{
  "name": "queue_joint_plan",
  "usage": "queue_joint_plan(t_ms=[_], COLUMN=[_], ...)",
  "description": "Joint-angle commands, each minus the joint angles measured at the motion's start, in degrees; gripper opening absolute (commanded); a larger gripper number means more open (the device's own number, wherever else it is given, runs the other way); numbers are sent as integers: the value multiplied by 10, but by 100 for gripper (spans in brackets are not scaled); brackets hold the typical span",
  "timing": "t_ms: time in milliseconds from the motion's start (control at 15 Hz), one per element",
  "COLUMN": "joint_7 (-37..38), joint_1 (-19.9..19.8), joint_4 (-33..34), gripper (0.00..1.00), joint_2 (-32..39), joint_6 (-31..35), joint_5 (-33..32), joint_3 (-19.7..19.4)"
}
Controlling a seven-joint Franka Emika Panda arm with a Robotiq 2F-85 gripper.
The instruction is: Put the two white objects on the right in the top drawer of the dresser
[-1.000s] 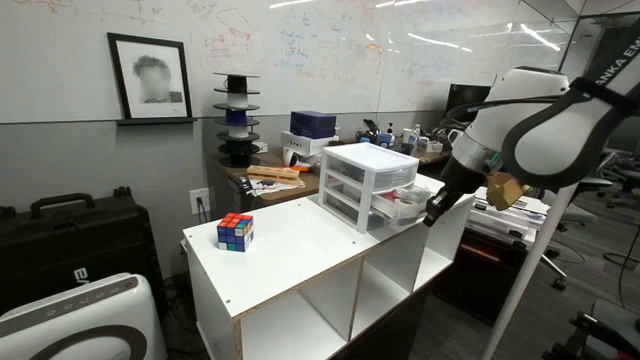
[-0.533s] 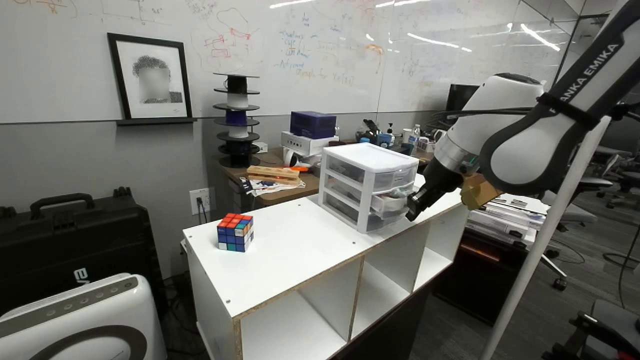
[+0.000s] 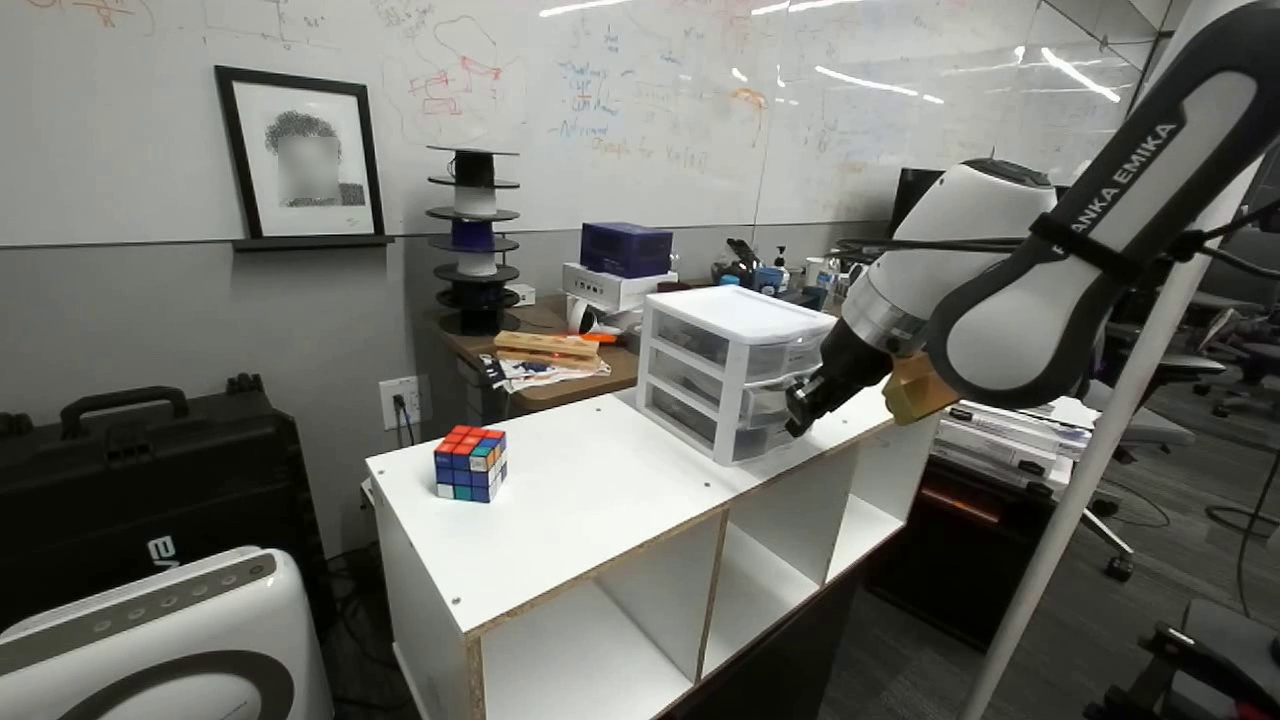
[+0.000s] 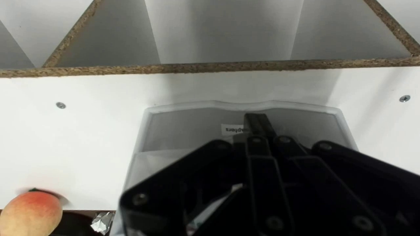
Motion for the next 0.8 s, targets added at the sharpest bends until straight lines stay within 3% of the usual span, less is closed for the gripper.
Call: queue_joint_plan(t_ms=[0, 400, 533, 733], joint_7=[22, 29, 26, 25], joint_1=[33, 65, 92, 146], joint_4=[28, 7, -13, -43], gripper=[0, 0, 0, 0], joint_2=[22, -6, -27, -57], joint_6=[30, -8, -27, -38], joint_5=[11, 4, -5, -23], joint_3=[-31, -65, -96, -174])
